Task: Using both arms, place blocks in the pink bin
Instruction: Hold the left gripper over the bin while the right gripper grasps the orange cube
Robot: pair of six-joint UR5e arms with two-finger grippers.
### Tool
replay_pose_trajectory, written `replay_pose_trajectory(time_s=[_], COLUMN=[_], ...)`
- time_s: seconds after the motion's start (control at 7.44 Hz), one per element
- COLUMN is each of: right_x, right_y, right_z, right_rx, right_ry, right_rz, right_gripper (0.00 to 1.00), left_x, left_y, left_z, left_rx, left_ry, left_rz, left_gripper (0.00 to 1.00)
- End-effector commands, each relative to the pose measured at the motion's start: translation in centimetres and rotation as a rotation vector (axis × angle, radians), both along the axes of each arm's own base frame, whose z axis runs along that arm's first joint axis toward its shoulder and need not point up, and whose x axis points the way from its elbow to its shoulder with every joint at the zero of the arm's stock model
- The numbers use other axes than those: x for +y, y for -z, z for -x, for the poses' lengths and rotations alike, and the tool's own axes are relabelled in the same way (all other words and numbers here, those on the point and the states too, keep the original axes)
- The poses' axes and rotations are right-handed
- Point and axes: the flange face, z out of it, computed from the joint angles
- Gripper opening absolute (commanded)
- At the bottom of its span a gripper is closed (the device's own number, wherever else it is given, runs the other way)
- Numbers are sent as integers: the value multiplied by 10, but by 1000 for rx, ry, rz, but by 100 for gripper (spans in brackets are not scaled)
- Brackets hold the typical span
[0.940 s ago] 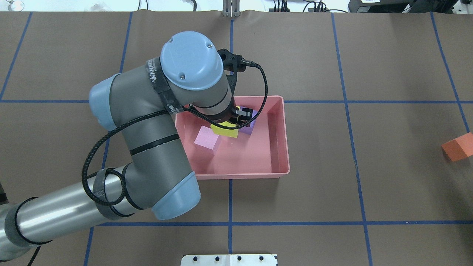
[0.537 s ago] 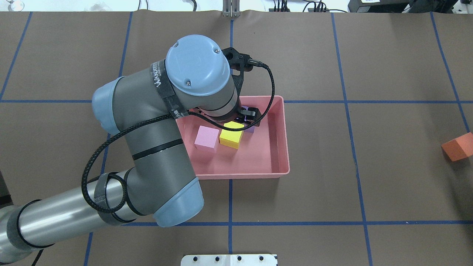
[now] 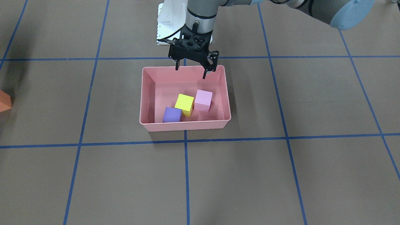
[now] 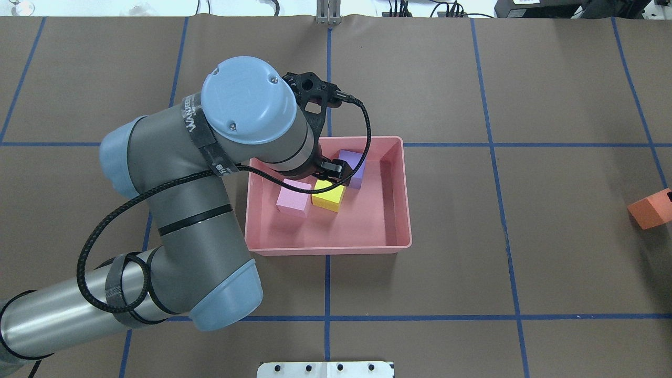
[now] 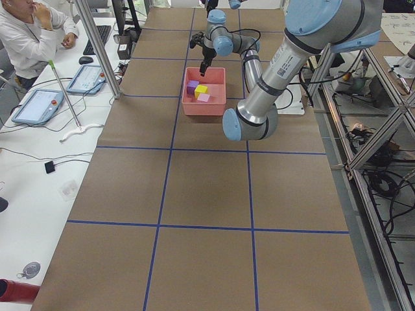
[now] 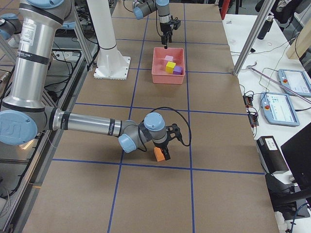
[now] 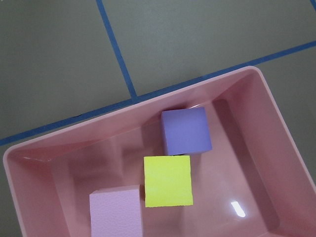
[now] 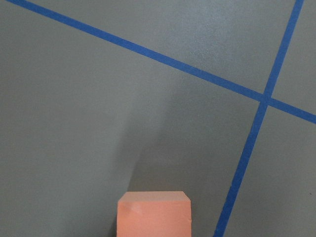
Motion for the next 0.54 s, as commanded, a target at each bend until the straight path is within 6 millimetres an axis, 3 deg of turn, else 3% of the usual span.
replay_pose_trajectory(time_s=[0.0,0.27,0.4], right_x=[-2,2,5], right_y=[0,-1,-15], right_z=[13,31,38], right_rx=[-15,-30,-6], right_ry=[-22,-25,-18], right_rz=[39,31,17], right_gripper=[100,100,100], left_x=[2,1,1], left_y=[0,-1,-1], left_z=[-1,-1,-1], left_rx=[2,0,0], left_ry=[-3,-3,-3], left_rz=[-2,-2,-2], left_gripper=[100,100,100])
